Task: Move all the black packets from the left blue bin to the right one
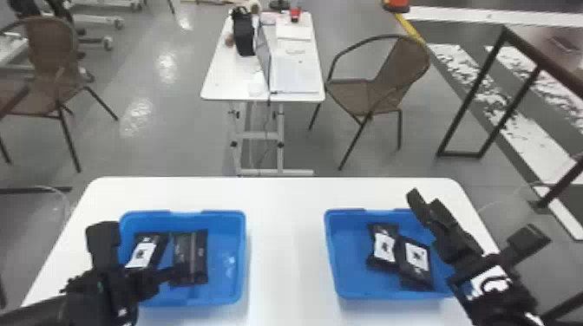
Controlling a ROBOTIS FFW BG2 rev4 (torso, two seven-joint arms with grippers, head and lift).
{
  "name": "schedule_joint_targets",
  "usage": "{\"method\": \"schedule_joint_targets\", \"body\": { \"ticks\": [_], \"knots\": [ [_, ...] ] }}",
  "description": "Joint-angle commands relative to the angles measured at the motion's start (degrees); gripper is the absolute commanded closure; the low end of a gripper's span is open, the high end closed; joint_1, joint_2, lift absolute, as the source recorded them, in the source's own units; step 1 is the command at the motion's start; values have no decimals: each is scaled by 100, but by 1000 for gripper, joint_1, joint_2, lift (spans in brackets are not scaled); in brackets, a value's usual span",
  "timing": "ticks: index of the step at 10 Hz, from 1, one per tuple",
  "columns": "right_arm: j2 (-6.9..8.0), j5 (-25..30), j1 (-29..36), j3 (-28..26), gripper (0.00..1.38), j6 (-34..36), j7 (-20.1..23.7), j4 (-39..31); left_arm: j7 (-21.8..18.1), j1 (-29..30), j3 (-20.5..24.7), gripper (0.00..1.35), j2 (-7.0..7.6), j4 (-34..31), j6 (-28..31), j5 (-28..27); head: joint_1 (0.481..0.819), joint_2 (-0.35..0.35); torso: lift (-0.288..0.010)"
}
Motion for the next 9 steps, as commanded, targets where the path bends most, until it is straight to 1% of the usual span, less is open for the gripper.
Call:
{"method": "schedule_joint_targets", "body": {
  "ticks": [1,2,3,4,5,6,7,8,9],
  "knots": [
    [4,-66,-7,2,248,11,24,41,50,-172,6,260,6,259,111,-116,695,-68,0],
    [-5,-84,2,2,248,20,59,50,50,-295,6,260,15,523,5,-151,695,-64,0],
    [-5,-128,10,2,248,29,77,59,50,-453,-38,260,76,883,-197,-11,695,-61,0],
    [-5,-145,10,2,248,38,86,68,50,-655,-161,275,164,1164,-214,33,695,-60,0],
    [4,-172,10,2,248,38,86,68,50,-814,-275,429,270,1489,-276,253,695,-63,0],
    [4,-189,10,2,248,55,103,76,50,-928,-407,671,349,1744,-434,385,695,-65,0],
    [4,-233,10,2,248,55,139,112,24,-1025,-468,703,384,1973,-496,534,695,-70,0],
    [4,-242,10,2,248,55,147,120,-82,-1068,-486,884,410,2096,-496,561,695,-75,0],
    [22,-268,19,2,248,55,156,129,-126,-1042,-539,1231,446,2105,-539,578,695,-81,0]
  ]
}}
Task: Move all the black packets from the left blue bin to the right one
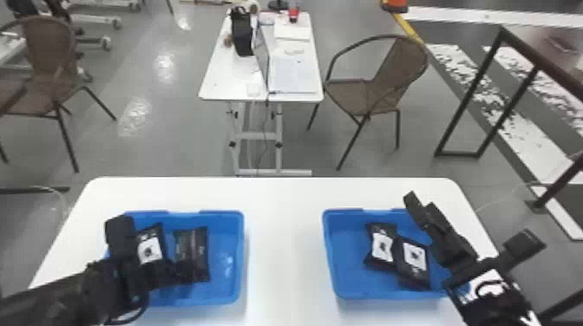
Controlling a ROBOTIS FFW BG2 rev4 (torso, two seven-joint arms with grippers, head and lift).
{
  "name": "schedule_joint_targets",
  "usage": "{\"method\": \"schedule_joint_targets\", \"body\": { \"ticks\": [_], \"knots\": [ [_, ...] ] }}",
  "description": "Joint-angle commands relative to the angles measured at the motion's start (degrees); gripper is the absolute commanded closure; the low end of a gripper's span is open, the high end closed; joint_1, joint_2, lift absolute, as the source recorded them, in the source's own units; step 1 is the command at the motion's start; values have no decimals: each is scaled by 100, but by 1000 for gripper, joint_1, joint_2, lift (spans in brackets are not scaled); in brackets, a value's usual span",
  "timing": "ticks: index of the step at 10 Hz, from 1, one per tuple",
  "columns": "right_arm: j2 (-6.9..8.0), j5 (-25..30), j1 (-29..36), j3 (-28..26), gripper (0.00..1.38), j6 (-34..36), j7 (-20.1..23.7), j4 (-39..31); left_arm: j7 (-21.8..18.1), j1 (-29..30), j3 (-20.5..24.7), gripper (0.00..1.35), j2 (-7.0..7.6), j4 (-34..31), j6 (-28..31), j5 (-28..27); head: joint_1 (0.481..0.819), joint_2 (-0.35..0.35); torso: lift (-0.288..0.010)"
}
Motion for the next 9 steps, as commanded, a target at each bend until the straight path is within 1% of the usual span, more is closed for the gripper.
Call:
{"method": "schedule_joint_targets", "body": {
  "ticks": [1,2,3,4,6,7,8,9],
  "knots": [
    [25,-65,13,0,248,7,1,22,-195,30,-38,1207,43,47,-125,-51,695,-83,0],
    [43,-65,13,0,248,16,10,22,-599,39,-29,1208,78,91,-284,-201,695,-84,0],
    [43,-74,30,0,248,16,27,13,-1039,127,-65,1208,104,56,-600,-218,695,-89,0],
    [51,-92,30,0,248,25,53,13,-1373,285,-3,1208,104,-208,-732,-139,695,-93,0],
    [69,-171,39,53,248,33,106,-4,-1917,777,120,1208,104,-1025,-732,72,695,-102,0],
    [78,-206,66,97,248,42,115,-57,-2427,865,129,1208,104,-1148,-899,212,695,-107,0],
    [69,-215,30,229,249,95,133,-57,-3113,839,120,1208,122,-1140,-1277,45,695,-111,0],
    [69,-206,-40,334,249,236,168,-13,-3649,681,23,1208,113,-1069,-1646,-368,695,-121,0]
  ]
}}
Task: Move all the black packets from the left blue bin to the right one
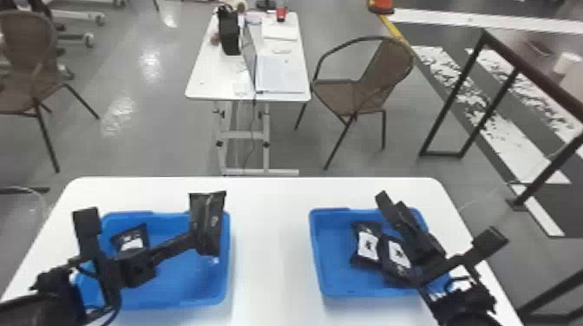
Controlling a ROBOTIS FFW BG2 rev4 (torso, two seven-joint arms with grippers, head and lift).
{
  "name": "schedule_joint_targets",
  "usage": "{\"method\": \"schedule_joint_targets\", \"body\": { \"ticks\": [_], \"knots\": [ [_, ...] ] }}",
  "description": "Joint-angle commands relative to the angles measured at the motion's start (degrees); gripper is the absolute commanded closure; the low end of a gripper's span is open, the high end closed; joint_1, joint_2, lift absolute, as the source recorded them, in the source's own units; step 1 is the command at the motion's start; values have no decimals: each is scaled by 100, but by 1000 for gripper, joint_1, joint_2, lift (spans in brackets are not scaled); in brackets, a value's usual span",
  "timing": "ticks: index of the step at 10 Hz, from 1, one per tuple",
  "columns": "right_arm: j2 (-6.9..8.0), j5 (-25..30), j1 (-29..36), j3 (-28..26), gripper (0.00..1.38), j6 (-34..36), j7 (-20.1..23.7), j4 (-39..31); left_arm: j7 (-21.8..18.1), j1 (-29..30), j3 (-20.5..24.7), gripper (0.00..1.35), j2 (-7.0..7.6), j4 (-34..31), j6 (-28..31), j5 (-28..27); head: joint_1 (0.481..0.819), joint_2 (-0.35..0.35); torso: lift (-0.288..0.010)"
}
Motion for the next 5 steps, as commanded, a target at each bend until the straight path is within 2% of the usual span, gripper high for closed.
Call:
{"method": "schedule_joint_targets", "body": {
  "ticks": [1,3,4,5],
  "knots": [
    [-3,10,-172,186,249,102,123,139,-236,-291,-240,1208,-4,89,-326,-513,695,-118,0],
    [-3,10,-409,529,249,155,247,271,-868,-1012,-794,1208,-66,1003,-1179,-838,695,-107,0],
    [-3,1,-532,696,249,164,247,368,-1035,-1390,-1066,1208,-171,1398,-1346,-1208,695,-114,0],
    [-3,-26,-655,898,249,164,264,438,-1158,-1706,-1242,1208,-329,1838,-1539,-1269,695,-121,0]
  ]
}}
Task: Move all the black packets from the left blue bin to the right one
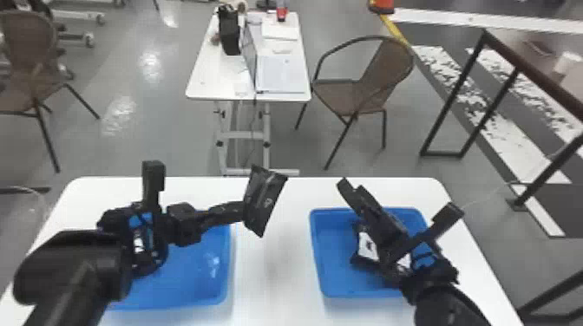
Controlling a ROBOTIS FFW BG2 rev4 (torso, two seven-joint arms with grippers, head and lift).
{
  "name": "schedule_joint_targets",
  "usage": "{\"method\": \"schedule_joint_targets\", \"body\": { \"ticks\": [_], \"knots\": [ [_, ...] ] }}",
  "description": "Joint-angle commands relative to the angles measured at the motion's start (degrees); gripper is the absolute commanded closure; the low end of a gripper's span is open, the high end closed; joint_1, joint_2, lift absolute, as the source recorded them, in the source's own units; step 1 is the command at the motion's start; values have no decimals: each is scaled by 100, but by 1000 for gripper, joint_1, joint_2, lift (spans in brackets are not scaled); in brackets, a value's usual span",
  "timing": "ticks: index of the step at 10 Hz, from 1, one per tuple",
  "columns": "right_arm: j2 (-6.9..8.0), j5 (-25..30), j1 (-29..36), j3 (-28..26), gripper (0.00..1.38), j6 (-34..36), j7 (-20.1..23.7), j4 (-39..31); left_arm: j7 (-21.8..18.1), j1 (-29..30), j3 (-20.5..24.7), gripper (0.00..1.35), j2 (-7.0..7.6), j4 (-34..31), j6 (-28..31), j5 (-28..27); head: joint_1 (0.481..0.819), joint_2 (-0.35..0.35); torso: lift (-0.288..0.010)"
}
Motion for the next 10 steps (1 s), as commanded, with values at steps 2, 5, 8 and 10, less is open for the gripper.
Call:
{"method": "schedule_joint_targets", "body": {
  "ticks": [2,5,8,10],
  "knots": [
    [0,-76,-305,459,249,46,45,199,-266,-523,-185,1208,-397,634,-284,-452,695,-133,0],
    [62,-23,-464,661,249,46,45,278,-302,-752,-607,1208,-429,881,-284,-417,695,-138,0],
    [79,206,-516,749,976,72,203,287,-293,-787,-563,1208,-429,951,-301,-522,695,-132,0],
    [88,232,-499,828,1279,64,353,348,-266,-804,-475,1208,-429,951,-354,-522,695,-116,0]
  ]
}}
